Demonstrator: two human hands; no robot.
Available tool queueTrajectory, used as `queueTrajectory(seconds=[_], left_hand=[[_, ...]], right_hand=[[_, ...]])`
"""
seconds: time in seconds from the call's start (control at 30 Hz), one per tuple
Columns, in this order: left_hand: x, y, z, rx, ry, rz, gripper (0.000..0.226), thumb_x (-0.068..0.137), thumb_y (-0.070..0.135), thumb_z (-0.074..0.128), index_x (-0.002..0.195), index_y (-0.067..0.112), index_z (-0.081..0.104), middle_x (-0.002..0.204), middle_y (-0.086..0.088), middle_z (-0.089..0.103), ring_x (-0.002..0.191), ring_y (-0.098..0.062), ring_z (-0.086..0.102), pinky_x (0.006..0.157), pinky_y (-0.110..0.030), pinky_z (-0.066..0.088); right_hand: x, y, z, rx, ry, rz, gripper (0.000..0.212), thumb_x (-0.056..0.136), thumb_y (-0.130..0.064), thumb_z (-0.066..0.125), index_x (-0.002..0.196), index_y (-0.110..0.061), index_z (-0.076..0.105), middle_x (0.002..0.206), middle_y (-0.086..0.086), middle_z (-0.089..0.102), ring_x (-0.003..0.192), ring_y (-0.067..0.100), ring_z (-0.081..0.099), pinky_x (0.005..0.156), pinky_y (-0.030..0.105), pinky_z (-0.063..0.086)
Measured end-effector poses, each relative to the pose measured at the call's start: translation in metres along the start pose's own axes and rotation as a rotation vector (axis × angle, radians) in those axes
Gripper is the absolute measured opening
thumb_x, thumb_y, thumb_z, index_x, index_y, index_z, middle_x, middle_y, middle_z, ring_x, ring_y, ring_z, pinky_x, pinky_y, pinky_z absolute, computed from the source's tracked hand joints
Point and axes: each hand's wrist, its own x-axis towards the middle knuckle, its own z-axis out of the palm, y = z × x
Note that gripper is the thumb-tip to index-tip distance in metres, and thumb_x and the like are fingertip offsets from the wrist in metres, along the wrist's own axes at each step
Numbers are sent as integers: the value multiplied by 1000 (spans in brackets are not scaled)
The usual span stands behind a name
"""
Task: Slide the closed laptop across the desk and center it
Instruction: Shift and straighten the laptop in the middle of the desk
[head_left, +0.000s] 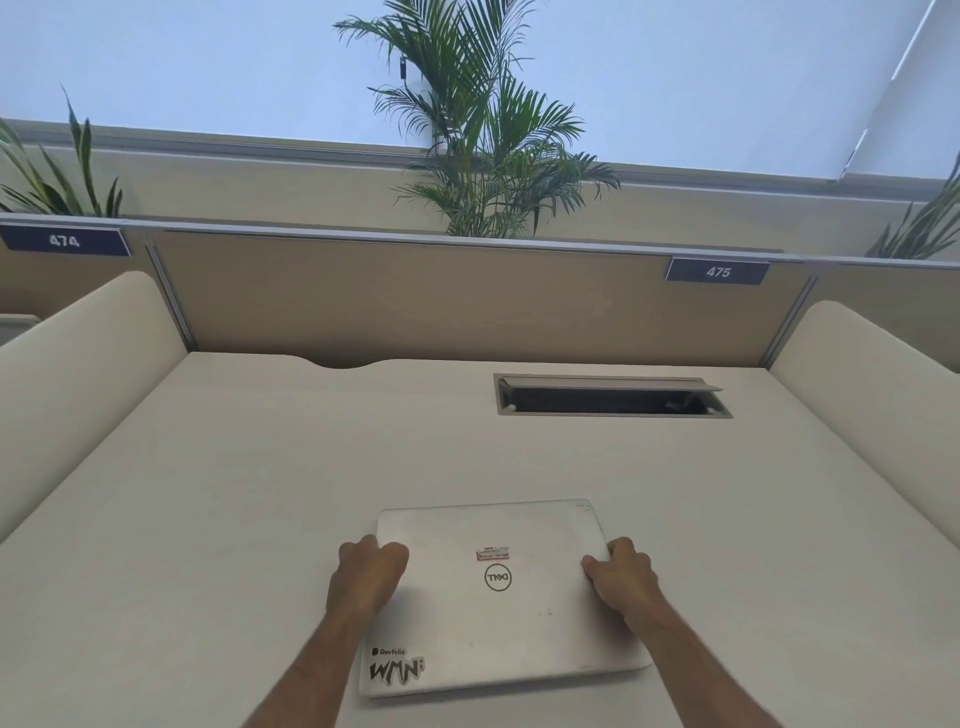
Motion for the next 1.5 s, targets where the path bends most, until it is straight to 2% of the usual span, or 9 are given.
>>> queueTrajectory(seconds=[0.3,0.47,0.8,1.0,1.27,1.4,1.5], left_hand=[[7,3,-1,42,9,20,59,63,33,40,113,8,59,119,-12,51,104,-37,56,91,-42,47],[9,2,1,64,14,18,51,72,30,44,115,9,59,119,-11,50,104,-36,56,91,-42,47],[21,11,2,-7,19,8,57,63,32,41,111,9,59,118,-12,52,106,-37,55,93,-44,48],[46,23,4,-50,12,8,57,62,30,43,112,9,61,120,-13,55,106,-37,56,88,-42,46],[81,46,6,-63,-2,16,40,59,29,43,92,13,59,111,-13,55,99,-38,56,80,-39,44],[96,57,6,-88,-17,31,35,57,28,44,86,14,58,108,-12,55,96,-36,56,73,-36,40],[105,62,7,-89,-20,34,35,57,29,44,85,14,58,106,-12,56,95,-36,56,74,-37,41]], right_hand=[[-3,2,4,-11,24,6,47,87,-37,58,124,-10,49,122,16,51,114,37,53,95,41,47],[-3,0,5,-14,32,19,46,87,-37,58,124,-11,48,122,16,50,115,37,52,96,42,47],[7,-8,4,46,52,43,46,85,-36,59,123,-13,51,120,14,52,113,35,52,94,41,47],[24,-21,4,69,59,51,45,85,-38,59,122,-14,52,119,13,52,112,35,53,94,44,47],[55,-42,3,57,85,64,45,86,-38,58,124,-13,51,121,14,52,114,36,51,95,44,46],[69,-51,4,60,91,66,45,86,-38,58,124,-13,52,120,15,52,114,36,51,95,44,46],[78,-57,4,52,93,72,46,86,-38,58,124,-14,52,120,14,53,113,36,51,96,45,46]])
